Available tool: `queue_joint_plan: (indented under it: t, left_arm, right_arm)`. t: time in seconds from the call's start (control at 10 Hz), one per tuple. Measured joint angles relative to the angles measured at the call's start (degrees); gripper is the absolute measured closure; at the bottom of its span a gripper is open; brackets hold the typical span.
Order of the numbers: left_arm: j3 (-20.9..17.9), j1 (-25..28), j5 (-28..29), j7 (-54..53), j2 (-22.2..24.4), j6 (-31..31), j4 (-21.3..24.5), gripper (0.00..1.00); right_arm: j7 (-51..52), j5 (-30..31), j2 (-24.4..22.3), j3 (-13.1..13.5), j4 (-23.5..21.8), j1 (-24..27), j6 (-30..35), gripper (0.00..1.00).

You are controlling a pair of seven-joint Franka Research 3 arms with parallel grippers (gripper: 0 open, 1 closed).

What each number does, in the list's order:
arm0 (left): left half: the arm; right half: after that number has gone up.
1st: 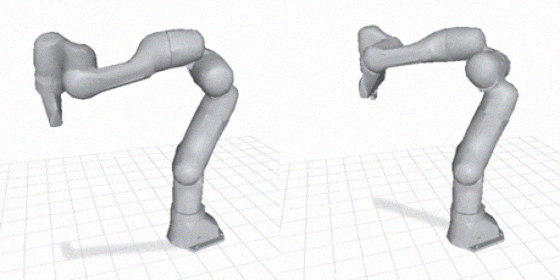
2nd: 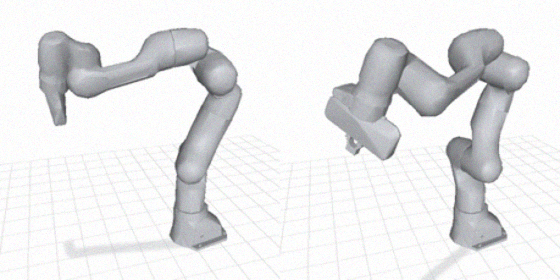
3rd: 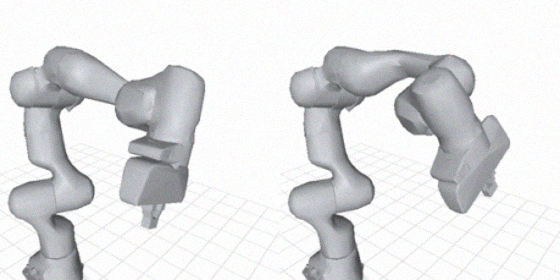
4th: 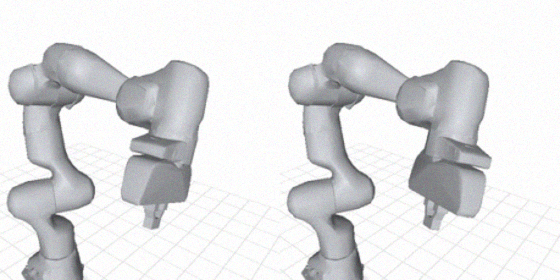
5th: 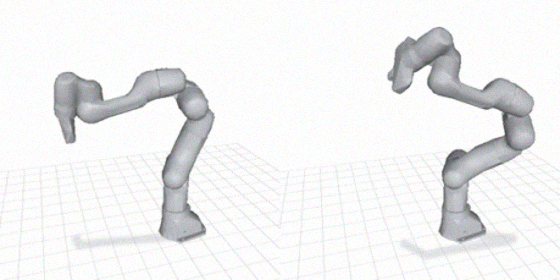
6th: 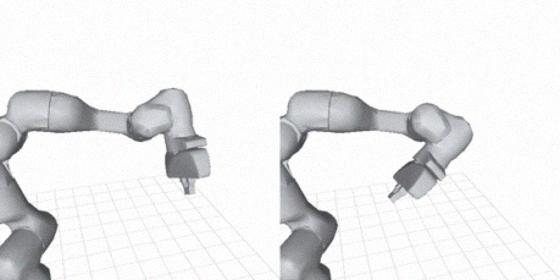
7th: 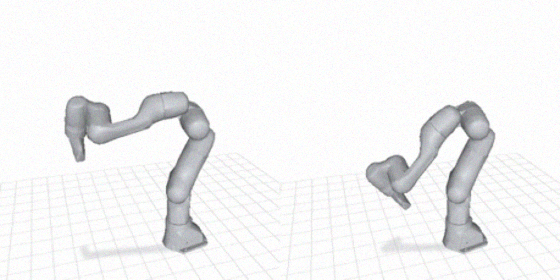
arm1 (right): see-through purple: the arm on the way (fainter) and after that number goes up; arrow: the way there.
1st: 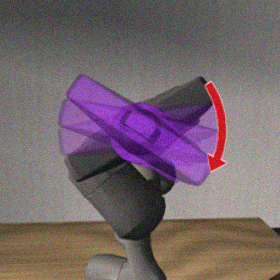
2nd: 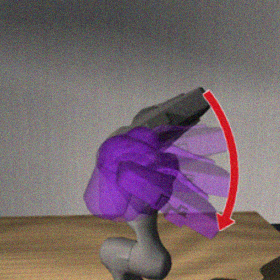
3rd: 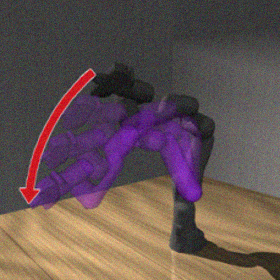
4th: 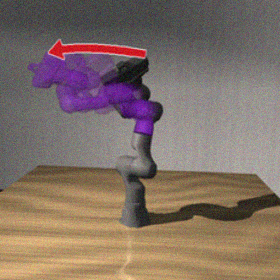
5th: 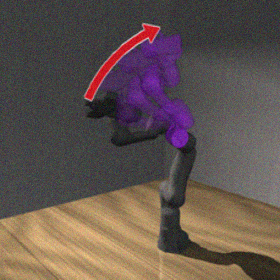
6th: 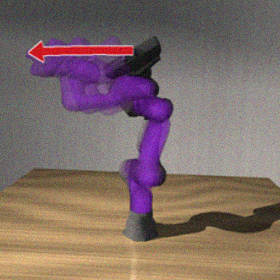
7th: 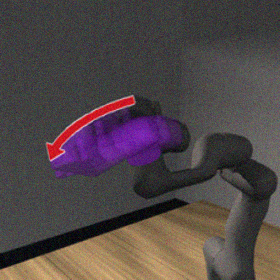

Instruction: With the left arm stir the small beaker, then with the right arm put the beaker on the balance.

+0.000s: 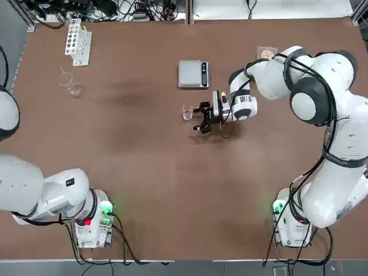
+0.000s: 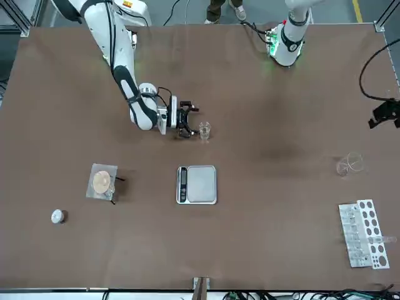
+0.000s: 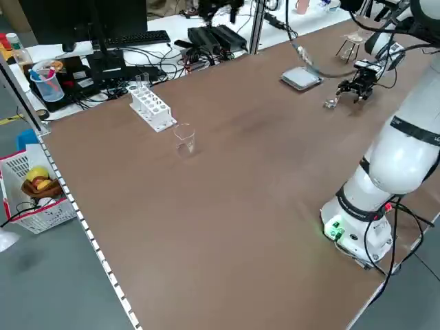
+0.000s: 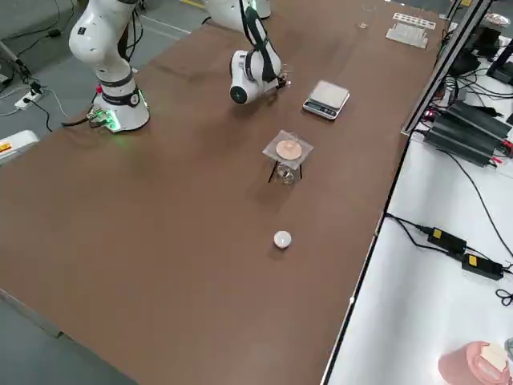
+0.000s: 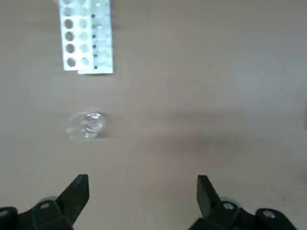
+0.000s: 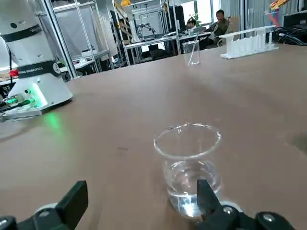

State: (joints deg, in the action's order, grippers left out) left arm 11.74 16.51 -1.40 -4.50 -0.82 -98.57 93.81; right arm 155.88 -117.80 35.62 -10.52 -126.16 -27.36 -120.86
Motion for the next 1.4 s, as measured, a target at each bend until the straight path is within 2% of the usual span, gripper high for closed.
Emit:
queue_joint_plan:
  t: [0.1, 0.3, 0.4, 0.6, 0.7, 1.4]
  left_arm:
    - [1.66, -0.60, 1.12, 1.90, 0.02, 0.15, -1.47, 0.00]
    - [2.14, -0.83, 1.32, 2.27, 0.00, 1.31, -2.88, 0.00]
    - [0.49, -2.83, 1.32, 2.27, -0.17, 2.05, -3.26, 0.01]
    - [-8.53, -11.83, 1.32, 2.27, -0.97, 3.63, -4.94, 0.01]
    - [-10.51, -13.98, 1.32, 2.27, -1.34, 4.07, -5.51, 0.01]
    - [-11.02, -14.28, 1.32, 2.73, -1.84, 4.87, -6.50, 0.00]
  right_arm:
    - [0.08, -0.63, 0.19, 0.18, 0.22, -0.40, -0.06, 0.00]
    - [0.08, -1.88, 0.72, 1.40, 1.43, -1.53, -0.28, 0.00]
    - [0.10, -2.34, 0.86, 1.92, 1.89, -1.92, -0.57, 0.00]
    - [0.10, -2.70, 1.07, 2.25, 3.00, -2.26, -0.73, 0.00]
    - [0.10, -2.98, 1.17, 2.26, 3.38, -2.53, -0.84, 0.00]
    - [0.43, -4.05, 3.54, 2.68, 5.07, -4.41, -1.23, 0.00]
